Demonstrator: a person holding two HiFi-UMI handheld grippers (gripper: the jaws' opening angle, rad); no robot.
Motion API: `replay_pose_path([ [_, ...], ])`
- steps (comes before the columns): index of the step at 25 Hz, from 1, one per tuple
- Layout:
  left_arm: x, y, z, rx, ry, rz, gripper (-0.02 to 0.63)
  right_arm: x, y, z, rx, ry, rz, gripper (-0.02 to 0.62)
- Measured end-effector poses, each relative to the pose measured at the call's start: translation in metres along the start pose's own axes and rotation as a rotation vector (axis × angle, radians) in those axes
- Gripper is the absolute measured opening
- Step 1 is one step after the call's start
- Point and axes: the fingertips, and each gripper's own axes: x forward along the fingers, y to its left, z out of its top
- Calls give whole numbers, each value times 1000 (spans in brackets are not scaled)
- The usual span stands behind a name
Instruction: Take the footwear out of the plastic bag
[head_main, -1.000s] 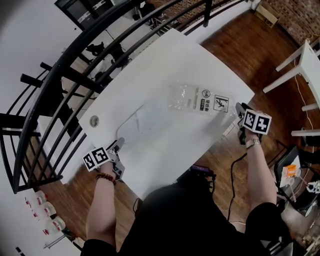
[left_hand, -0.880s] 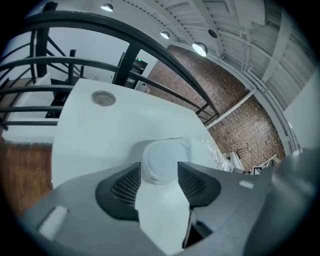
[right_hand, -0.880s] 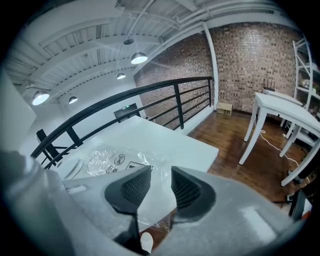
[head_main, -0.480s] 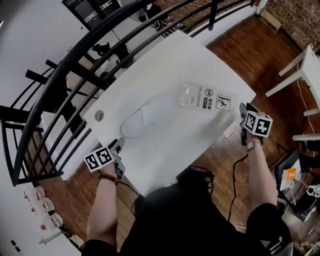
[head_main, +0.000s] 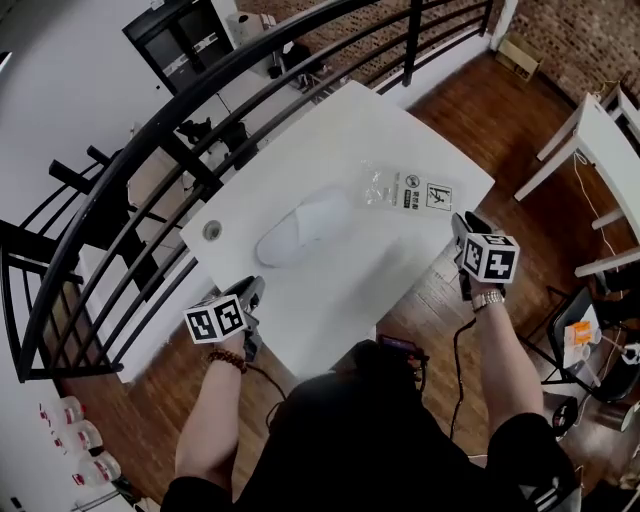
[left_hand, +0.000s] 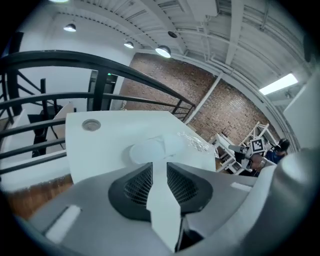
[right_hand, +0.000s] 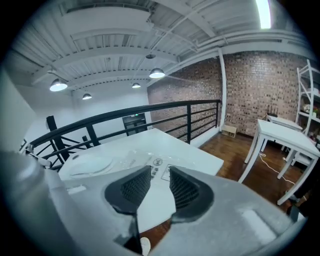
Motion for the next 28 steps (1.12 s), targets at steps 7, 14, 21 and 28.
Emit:
replay_pose_path([
  [7, -39, -66, -3, 308, -67, -119, 27, -67, 138, -14, -169, -85, 161, -8],
  [14, -76, -149, -17, 629, -119, -235, 17, -123, 232, -18, -261, -150, 237, -8],
  [21, -98, -200, -27, 795, -155, -295, 17, -166, 283, -12, -312, -199, 304, -8],
  [28, -102, -230, -33, 787, -192, -306, 17, -193, 289, -13, -335, -224, 333, -8],
])
